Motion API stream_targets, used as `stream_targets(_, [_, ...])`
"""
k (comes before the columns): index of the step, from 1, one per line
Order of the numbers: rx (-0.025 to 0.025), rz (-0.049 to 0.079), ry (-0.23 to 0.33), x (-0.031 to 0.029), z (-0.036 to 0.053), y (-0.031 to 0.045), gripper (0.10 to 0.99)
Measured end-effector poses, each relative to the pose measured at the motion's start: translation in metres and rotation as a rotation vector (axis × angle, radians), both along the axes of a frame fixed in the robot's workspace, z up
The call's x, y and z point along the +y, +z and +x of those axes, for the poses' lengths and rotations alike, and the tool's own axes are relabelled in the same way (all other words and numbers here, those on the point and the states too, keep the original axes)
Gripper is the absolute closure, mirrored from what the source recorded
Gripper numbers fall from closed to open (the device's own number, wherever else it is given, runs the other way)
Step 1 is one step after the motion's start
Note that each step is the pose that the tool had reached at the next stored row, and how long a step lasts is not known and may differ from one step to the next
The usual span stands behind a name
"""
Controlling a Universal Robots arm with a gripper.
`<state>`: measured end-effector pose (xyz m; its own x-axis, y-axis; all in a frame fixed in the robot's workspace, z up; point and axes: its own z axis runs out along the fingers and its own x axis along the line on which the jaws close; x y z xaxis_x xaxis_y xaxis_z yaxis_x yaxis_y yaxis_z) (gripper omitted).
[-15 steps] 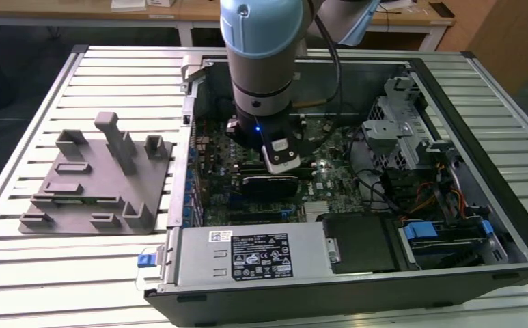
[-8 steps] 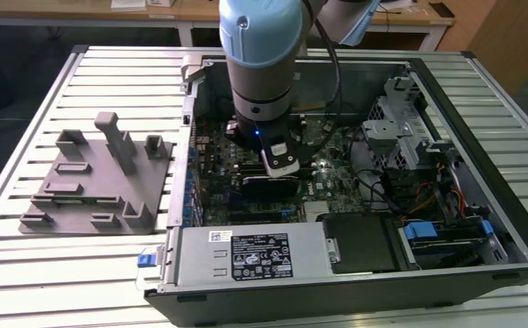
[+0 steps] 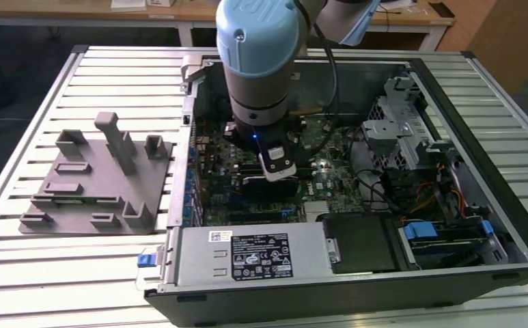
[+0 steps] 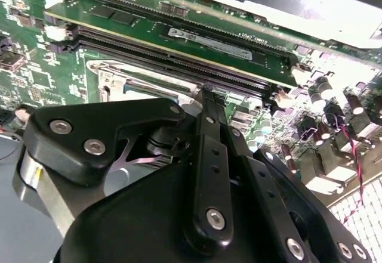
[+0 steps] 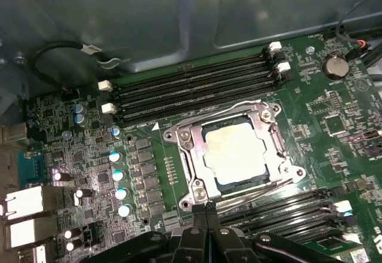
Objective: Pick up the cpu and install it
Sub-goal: 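Install the second cpu locking lever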
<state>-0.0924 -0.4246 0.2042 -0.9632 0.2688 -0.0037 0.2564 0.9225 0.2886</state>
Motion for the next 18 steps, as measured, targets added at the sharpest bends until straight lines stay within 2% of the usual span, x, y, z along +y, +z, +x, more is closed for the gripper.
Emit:
stream_targets(8, [0.0002, 0.004, 0.000, 0.0009, -0.0029, -0.0085, 0.980])
stream_targets(14, [0.0001, 0.014, 0.000, 0.0039, -0.0042, -0.0119, 0.980])
stream_targets(18, [0.0001, 0.015, 0.000, 0.0056, -0.0050, -0.0141, 0.980])
